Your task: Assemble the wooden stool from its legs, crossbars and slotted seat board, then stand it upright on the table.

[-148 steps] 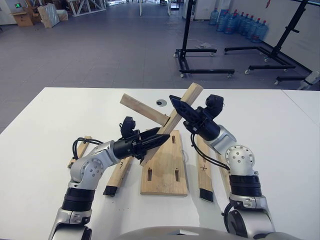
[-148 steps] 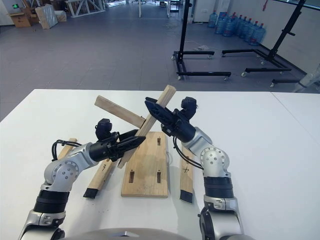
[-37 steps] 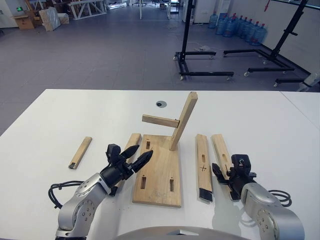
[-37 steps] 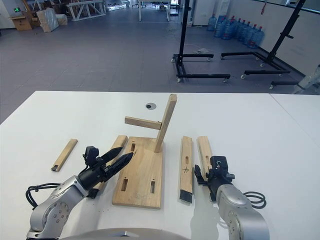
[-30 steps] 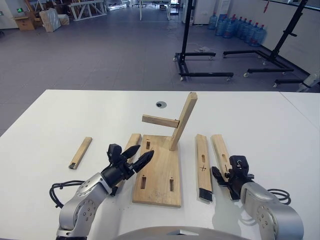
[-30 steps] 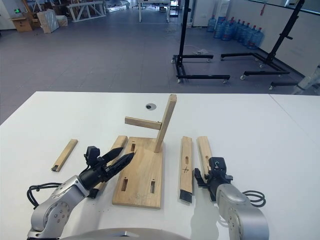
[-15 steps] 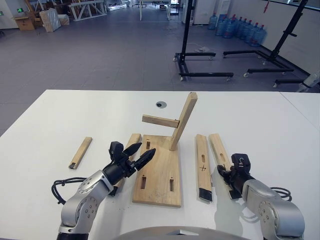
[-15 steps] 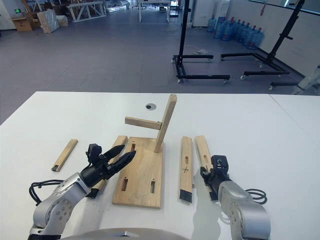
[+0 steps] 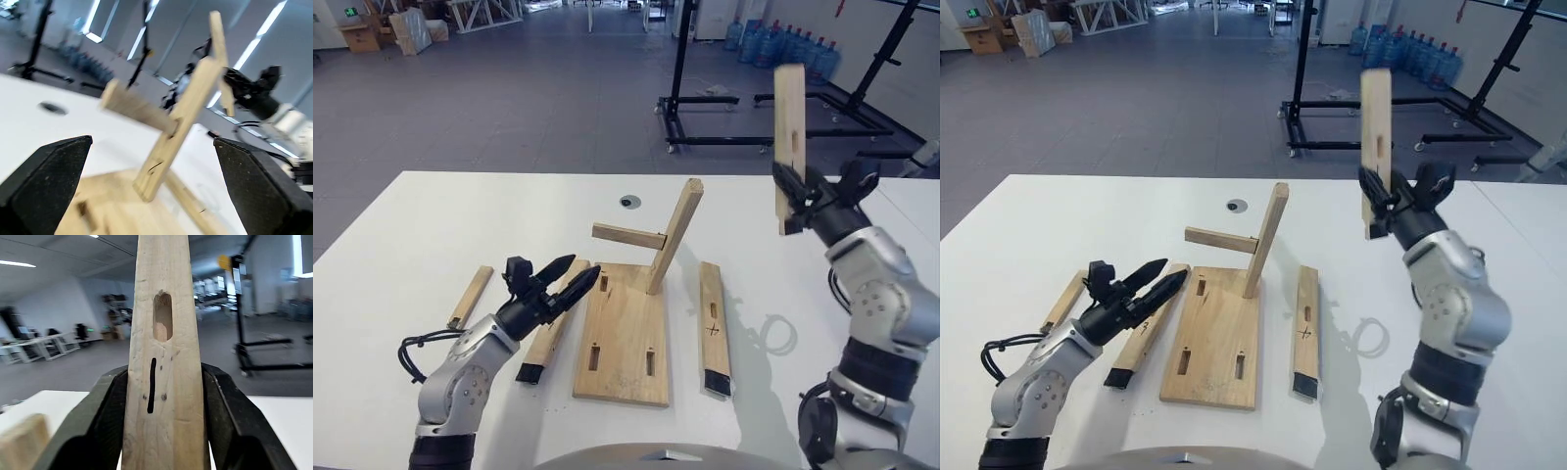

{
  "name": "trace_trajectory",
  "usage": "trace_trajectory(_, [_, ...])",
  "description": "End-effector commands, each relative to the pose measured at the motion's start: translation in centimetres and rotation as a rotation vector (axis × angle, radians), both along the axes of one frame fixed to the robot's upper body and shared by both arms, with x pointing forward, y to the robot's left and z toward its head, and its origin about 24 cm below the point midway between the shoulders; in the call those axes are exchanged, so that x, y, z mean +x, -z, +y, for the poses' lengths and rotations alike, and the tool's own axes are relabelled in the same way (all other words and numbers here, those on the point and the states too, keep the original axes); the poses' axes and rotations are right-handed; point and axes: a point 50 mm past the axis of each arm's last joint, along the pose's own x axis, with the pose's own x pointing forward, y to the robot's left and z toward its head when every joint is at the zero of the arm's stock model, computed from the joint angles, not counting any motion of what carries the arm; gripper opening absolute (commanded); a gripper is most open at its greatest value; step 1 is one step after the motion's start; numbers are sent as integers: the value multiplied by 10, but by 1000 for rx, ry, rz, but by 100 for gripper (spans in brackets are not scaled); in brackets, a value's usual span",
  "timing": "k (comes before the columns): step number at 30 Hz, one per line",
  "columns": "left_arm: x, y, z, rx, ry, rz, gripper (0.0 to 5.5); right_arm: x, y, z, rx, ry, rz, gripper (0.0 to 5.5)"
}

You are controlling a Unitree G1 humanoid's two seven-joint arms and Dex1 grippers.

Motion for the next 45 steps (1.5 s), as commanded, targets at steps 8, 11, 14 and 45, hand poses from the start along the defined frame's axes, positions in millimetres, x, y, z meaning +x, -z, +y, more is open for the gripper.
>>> trace_trajectory(8, [0,-51,-21,-234,370,-151,454,-49,34,82,-129,-864,58,202])
trace_trajectory(11, [11,-48,-24,-233,337,-117,454,-53,44,89,-106,-965,77,202])
trace_trajectory(14, [15,-51,-26,-262,336,-119,454,-50,53,94,-84,-1009,95,202])
trace_trajectory(45, [10,-52,-24,-268,359,-150,208,-47,82,89,-41,-1037,231,202])
